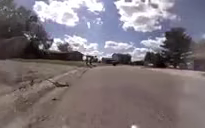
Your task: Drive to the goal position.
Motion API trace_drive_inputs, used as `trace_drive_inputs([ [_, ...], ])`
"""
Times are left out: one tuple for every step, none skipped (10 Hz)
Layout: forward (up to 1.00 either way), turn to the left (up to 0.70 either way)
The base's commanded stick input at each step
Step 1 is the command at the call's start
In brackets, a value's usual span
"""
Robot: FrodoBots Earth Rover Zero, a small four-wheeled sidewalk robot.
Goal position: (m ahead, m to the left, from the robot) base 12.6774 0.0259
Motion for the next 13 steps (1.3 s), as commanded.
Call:
trace_drive_inputs([
  [0.85,0.0],
  [0.85,0.0],
  [0.85,0.0],
  [0.85,0.0],
  [0.85,0.0],
  [0.85,0.0],
  [0.85,0.0],
  [0.85,0.0],
  [0.85,0.04],
  [0.85,0.25],
  [0.85,0.34],
  [0.85,0.34],
  [0.85,0.13],
])
